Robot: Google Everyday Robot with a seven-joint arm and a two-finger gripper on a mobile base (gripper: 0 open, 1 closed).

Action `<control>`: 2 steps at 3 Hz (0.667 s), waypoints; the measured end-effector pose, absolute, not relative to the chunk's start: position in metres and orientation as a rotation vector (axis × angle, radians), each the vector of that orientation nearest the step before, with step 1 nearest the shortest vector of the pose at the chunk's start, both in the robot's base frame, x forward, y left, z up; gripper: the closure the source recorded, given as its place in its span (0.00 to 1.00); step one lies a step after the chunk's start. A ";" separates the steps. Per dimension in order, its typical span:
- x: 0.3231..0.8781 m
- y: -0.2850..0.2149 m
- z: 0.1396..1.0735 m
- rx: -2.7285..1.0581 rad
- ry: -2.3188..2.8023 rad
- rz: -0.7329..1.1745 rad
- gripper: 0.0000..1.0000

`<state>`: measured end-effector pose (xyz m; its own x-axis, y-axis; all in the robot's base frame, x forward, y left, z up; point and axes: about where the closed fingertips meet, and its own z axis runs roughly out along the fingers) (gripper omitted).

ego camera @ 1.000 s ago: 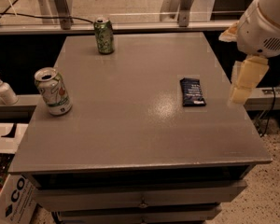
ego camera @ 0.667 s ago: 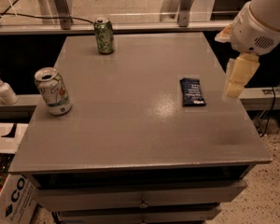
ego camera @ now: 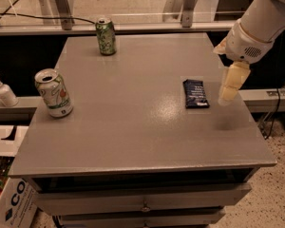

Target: Move rxbar blueberry near 7up can

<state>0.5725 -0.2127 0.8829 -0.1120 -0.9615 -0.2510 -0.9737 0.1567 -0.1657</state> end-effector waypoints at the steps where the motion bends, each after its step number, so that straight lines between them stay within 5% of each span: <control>1: 0.585 -0.206 0.865 -1.877 2.142 0.092 0.00; 2: 0.595 -0.195 0.852 -1.900 2.131 0.113 0.00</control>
Offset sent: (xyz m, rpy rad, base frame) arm 0.0329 0.0286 -0.0432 0.0174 0.0507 0.0501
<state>0.5950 -0.1953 0.8519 -0.0934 -0.9608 -0.2609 -0.9830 0.1306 -0.1290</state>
